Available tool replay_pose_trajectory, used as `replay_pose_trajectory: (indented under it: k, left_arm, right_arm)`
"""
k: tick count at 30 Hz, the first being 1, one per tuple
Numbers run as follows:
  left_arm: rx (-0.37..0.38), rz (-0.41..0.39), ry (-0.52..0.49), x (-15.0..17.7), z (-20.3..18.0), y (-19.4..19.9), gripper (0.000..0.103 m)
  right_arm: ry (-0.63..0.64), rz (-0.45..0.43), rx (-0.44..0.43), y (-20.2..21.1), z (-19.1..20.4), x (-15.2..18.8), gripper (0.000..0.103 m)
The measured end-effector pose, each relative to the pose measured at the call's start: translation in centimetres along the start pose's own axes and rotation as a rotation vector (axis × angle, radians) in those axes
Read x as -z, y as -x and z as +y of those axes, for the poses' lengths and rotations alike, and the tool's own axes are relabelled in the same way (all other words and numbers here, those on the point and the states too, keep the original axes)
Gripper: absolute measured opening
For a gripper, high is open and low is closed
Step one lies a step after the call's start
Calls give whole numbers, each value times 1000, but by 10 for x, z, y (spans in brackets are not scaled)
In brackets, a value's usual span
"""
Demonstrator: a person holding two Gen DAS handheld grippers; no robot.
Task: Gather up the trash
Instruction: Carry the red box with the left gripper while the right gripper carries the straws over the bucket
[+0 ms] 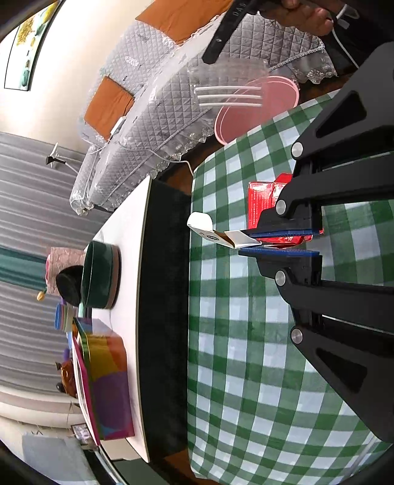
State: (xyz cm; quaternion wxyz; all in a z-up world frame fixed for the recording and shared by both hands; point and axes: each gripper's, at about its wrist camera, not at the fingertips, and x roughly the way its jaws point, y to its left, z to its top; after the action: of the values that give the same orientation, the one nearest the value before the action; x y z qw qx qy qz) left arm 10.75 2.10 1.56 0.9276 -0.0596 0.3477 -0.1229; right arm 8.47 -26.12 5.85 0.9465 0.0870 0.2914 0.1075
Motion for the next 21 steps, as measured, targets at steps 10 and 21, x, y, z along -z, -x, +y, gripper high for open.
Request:
replay_pose_trajectory:
  k: [10, 21]
  left_arm:
    - [29, -5, -47, 4, -40, 1, 6]
    - [87, -9, -104, -14, -95, -15, 6]
  right_arm:
    - [-43, -52, 107, 24, -39, -9, 0]
    - [-132, -86, 173, 43, -89, -17, 0]
